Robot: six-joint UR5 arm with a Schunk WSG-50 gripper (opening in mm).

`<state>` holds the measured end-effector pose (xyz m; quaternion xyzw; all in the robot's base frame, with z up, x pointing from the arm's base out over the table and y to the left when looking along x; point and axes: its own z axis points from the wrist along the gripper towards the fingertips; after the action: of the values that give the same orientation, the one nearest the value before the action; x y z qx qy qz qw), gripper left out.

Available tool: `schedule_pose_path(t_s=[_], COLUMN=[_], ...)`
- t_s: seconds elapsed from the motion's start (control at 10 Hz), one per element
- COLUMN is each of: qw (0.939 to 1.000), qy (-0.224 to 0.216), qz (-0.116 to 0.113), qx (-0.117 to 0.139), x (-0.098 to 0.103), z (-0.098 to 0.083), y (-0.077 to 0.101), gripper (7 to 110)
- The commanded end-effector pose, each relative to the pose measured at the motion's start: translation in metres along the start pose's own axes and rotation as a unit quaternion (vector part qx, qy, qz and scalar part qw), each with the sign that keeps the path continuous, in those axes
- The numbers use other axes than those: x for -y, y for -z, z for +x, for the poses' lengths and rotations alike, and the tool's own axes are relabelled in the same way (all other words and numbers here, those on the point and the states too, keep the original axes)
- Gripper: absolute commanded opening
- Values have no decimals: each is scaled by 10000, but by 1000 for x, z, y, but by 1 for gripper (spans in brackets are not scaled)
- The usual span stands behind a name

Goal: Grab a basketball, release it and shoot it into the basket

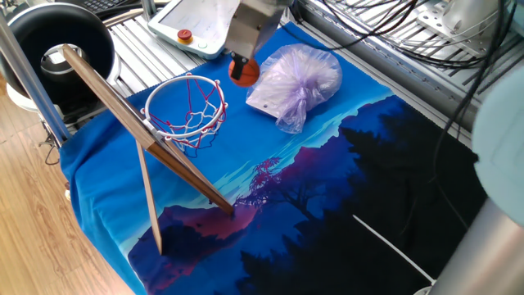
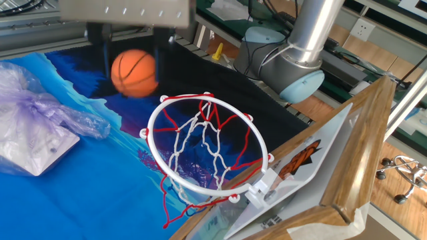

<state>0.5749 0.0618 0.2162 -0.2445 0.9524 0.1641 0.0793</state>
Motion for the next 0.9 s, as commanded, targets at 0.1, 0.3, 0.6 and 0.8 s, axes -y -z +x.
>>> schedule_pose_path(t_s=[0.1,0.3,0.6,0.8], qw=[9939,9850,9739,9725], qy=[-397,-649,-1012,-1019], qz=[-992,-1512,-1874,-1919], qx=[286,511,789,835], x=[-66,-89,-101,-103], z=[-7,-23,-43,-50], y=[27,32,38,31], gripper=[7,7,7,7])
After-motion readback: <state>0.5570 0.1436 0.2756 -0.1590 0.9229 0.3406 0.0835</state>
